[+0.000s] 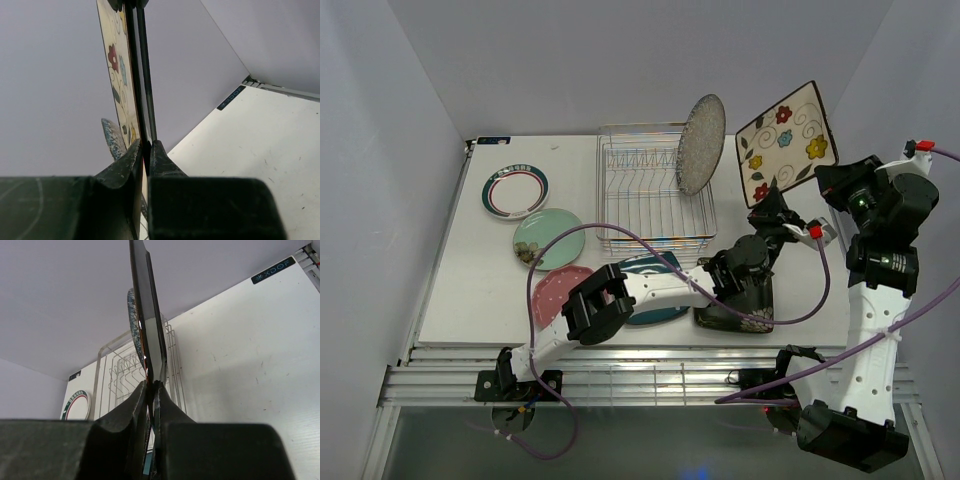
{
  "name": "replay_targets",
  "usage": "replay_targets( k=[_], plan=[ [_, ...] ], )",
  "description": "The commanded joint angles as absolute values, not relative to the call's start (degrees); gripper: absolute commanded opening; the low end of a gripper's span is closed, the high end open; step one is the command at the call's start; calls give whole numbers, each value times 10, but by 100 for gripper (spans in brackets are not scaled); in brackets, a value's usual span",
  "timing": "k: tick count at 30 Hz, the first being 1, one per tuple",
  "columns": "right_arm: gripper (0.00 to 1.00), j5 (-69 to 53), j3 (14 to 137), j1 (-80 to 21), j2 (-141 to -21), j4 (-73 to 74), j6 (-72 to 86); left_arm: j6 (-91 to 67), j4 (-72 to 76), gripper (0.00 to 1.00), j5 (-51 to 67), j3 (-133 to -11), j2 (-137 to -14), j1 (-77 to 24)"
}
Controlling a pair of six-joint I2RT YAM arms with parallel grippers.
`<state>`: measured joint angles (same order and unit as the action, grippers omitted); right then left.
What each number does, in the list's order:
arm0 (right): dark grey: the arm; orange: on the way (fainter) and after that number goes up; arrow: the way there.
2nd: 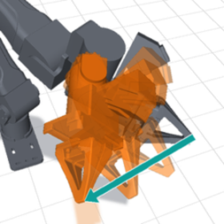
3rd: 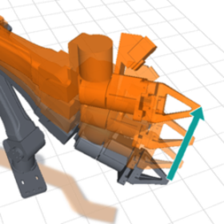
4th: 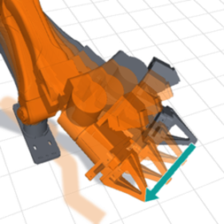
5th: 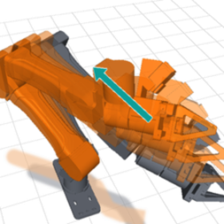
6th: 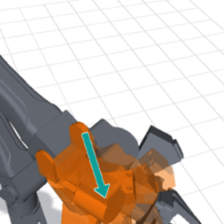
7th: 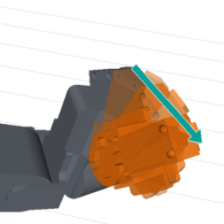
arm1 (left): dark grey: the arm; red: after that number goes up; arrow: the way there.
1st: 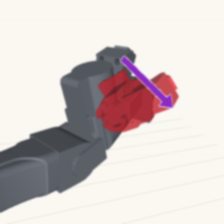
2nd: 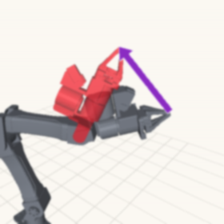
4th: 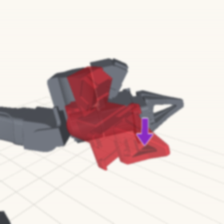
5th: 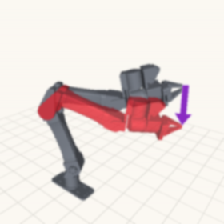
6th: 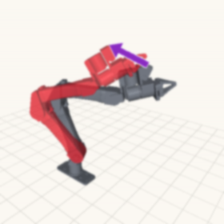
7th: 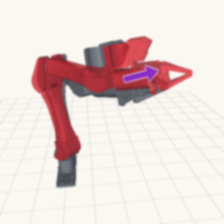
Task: Load the plates into the dish rack
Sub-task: Insert the plate into the dish rack.
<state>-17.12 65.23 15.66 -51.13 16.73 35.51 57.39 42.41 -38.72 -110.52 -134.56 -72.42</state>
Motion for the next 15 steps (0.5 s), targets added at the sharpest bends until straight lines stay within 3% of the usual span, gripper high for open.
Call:
replay_targets(
  k=[1,15],
  plan=[
    [8,-295,726,140,-490,52,387,618,400,0,-363,-1129,-1314,-723],
    [8,-271,779,75,-527,50,388,635,420,0,-361,-1122,-1286,-723]
  ],
)
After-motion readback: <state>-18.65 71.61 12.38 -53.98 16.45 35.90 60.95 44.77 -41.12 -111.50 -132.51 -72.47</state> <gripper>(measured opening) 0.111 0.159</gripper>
